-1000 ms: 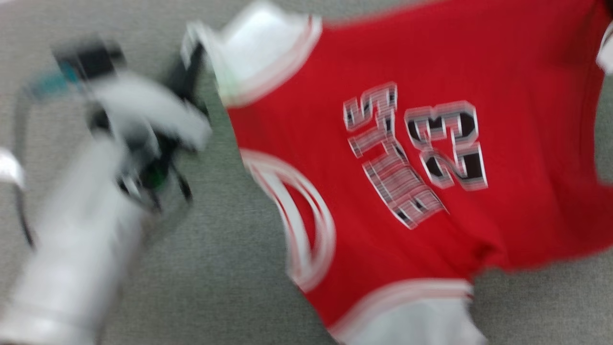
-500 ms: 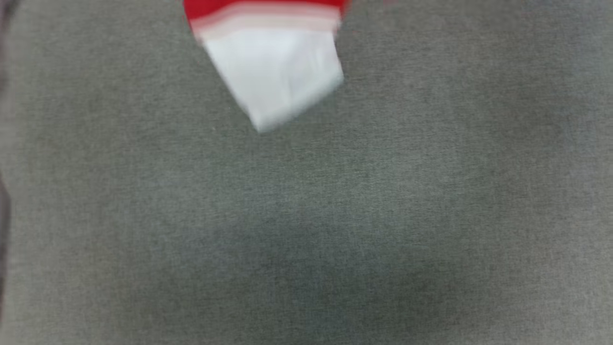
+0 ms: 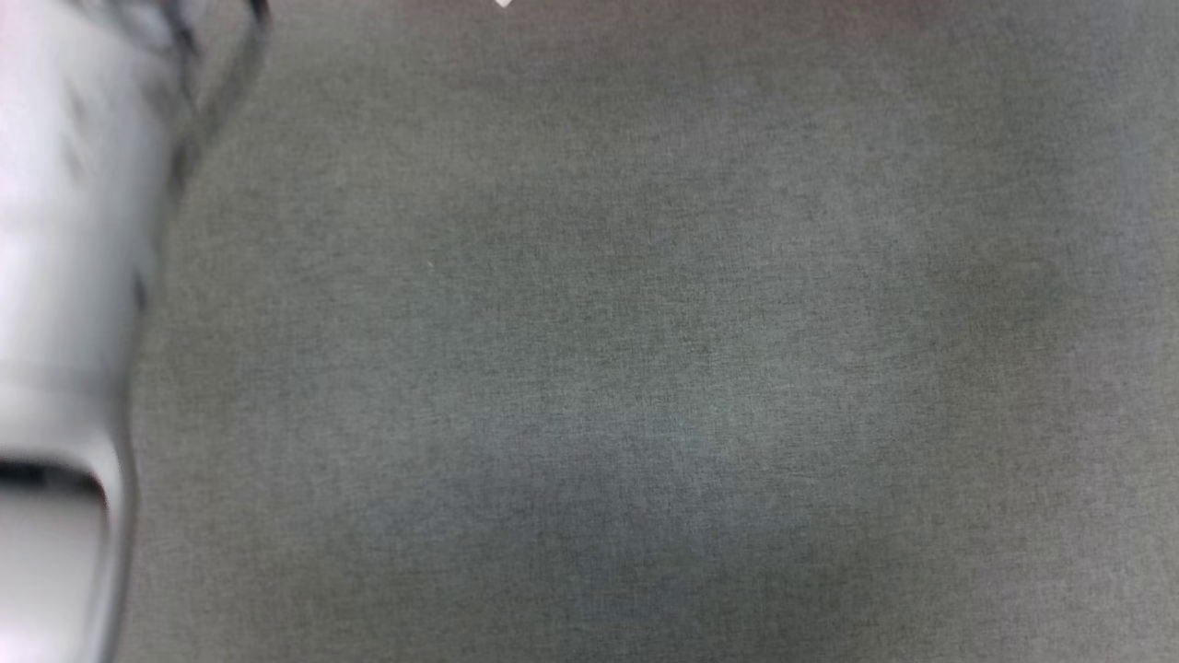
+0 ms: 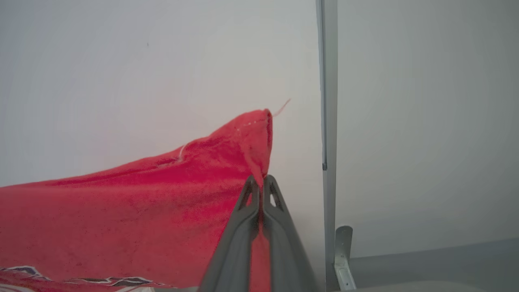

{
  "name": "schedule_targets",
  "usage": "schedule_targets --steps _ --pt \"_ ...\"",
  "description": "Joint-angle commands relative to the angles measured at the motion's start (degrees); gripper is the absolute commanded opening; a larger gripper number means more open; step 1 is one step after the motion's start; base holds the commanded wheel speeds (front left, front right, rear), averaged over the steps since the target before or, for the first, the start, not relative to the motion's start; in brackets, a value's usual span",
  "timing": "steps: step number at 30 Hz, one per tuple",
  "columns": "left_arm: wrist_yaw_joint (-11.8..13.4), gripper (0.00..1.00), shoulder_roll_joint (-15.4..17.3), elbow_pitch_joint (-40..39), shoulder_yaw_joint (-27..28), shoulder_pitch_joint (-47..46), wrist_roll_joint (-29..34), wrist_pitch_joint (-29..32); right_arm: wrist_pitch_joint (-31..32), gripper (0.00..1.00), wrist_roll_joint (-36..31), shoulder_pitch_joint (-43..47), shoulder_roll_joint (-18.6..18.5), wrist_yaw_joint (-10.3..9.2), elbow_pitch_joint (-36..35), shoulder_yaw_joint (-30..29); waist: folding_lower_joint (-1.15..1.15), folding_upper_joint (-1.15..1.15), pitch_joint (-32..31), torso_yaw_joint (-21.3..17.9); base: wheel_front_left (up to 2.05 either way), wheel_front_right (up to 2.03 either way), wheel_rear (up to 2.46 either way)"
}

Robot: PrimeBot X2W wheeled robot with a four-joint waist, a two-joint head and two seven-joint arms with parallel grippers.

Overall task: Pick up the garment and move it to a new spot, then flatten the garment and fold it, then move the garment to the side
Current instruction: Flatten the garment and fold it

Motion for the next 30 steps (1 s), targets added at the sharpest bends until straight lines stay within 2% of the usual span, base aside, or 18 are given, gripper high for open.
schedule_targets --steps 1,4,9,12,15,23,30 --pt "-0.1 0.0 1.0 -1.9 -0.6 4.1 -1.4 -0.2 0.4 0.0 0.8 2.9 -0.3 -0.08 -1.4 1.2 0.0 0.0 -0.8 0.3 0.0 0.0 0.0" --pt "-0.1 0.0 2.5 -9.1 -1.9 14.1 -6.4 -0.4 1.3 0.0 3.2 9.8 -1.6 -0.08 -6.5 5.0 0.0 0.0 -1.9 0.3 0.0 0.0 0.0" --pt "-0.1 0.0 5.6 -18.0 -2.5 31.1 -11.5 -1.1 2.8 0.0 8.5 22.8 -5.9 -0.08 -16.6 10.5 0.0 0.0 -4.0 0.0 0.0 0.0 0.0" --pt "-0.1 0.0 6.1 -22.6 -1.1 40.9 -12.7 -1.4 3.5 0.0 11.5 30.4 -8.9 -0.08 -22.3 12.3 0.0 0.0 -5.7 -0.2 0.0 0.0 0.0" --pt "0.0 0.0 7.3 -26.1 -1.3 49.9 -9.7 -1.5 4.6 0.0 14.0 37.9 -11.5 -0.08 -27.8 13.0 0.0 0.0 -7.2 -0.4 0.0 0.0 0.0" --pt "2.1 0.0 5.6 -36.3 2.8 69.6 -7.0 -1.5 6.9 0.0 16.4 55.8 -17.9 -0.08 -41.0 9.5 0.0 0.0 -9.8 -0.9 0.0 0.0 0.0" --pt "4.2 0.0 5.2 -46.4 5.1 82.5 -4.7 -1.5 10.7 0.0 14.2 68.8 -18.0 -0.08 -50.9 1.9 0.0 0.0 -10.1 -1.8 0.0 0.0 0.0"
